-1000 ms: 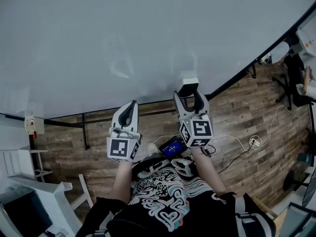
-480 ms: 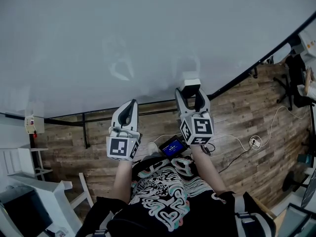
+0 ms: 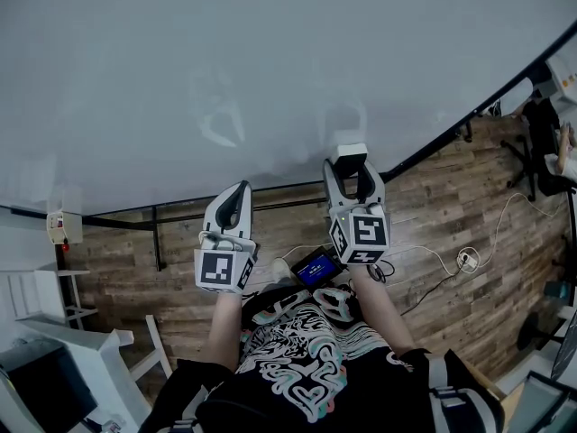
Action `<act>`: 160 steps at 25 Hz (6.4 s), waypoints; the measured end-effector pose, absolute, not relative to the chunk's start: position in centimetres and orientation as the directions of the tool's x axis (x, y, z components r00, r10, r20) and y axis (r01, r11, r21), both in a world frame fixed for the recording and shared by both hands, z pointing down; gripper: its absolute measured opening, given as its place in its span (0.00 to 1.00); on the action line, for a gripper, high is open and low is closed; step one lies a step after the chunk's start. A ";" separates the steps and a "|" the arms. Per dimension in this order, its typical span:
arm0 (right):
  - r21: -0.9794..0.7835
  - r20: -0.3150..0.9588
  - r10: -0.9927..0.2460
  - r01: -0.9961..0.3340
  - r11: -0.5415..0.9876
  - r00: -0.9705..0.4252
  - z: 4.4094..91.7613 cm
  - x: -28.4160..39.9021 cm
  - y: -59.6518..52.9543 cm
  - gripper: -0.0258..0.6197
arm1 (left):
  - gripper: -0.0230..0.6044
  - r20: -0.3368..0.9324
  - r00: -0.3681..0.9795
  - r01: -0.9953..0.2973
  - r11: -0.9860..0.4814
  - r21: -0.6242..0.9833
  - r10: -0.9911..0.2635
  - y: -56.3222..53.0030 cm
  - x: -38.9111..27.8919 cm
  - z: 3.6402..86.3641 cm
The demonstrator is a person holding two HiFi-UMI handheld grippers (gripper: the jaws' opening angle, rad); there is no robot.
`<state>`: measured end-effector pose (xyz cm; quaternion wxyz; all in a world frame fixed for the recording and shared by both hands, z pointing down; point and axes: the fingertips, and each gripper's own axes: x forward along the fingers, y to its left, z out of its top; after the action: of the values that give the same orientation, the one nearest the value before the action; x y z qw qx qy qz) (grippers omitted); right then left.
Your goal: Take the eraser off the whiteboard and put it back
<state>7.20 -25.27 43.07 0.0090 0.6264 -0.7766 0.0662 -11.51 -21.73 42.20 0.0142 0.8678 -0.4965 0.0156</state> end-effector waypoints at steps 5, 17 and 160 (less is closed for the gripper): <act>-0.093 0.099 -0.971 -0.973 0.211 -0.220 43.2 7.2 -25.3 0.44 | 0.07 0.038 0.506 -0.863 -0.506 0.019 -0.862 -21.7 -11.6 42.1; -0.098 0.124 -0.965 -0.970 0.221 -0.232 44.3 6.9 -23.1 0.43 | 0.07 0.034 0.508 -0.861 -0.508 0.020 -0.861 -20.8 -11.3 41.9; -0.081 0.123 -0.962 -0.968 0.236 -0.245 44.6 7.6 -24.8 0.43 | 0.07 0.055 0.460 -0.888 -0.458 0.033 -0.886 -21.9 -11.6 42.8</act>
<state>7.63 -24.81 44.64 0.0234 0.6140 -0.7858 0.0701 -11.61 -21.87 42.80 0.0284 0.8538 -0.5196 0.0150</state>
